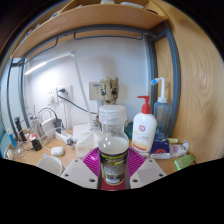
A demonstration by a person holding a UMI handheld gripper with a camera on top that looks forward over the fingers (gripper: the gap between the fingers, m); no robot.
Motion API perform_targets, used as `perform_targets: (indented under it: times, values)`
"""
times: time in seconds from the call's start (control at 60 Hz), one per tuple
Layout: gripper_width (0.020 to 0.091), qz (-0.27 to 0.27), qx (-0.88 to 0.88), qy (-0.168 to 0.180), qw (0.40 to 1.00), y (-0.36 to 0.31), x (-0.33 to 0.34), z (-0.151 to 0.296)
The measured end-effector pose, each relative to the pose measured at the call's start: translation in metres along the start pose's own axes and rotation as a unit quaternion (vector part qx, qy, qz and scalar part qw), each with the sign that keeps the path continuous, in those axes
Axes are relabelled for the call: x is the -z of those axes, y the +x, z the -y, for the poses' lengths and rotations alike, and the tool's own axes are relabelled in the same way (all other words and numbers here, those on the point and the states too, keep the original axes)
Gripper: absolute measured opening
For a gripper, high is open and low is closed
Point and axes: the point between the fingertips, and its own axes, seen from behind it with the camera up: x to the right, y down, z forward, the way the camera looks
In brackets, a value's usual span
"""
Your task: Pour water
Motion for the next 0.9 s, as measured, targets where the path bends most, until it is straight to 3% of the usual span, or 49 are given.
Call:
perform_targets:
  times: [0.117, 0.25, 0.417, 0.5, 0.6, 0.65, 0.9]
  values:
    - [0.0331, -0.001, 0.000, -0.010, 1.000, 0.005, 0.000, -0.018]
    - [0.0368, 0.002, -0.006, 0.014, 1.000, 0.006, 0.006, -0.018]
    - [0.0418, -0.013, 0.009, 0.010, 1.000, 0.006, 0.006, -0.020]
    - [0.0471, -0.022, 0.003, -0.019, 1.000, 0.009, 0.005, -0.029]
    - [0.0685, -0.016, -0.005, -0.057, 0.998, 0.005, 0.008, -0.046]
    - [0.0751, -0.008, -0.005, -0.069, 0.998, 0.001, 0.016, -0.049]
    - [0.0757, 0.032, 0.040, -0.137, 0.989, -0.004, 0.098, -0.062]
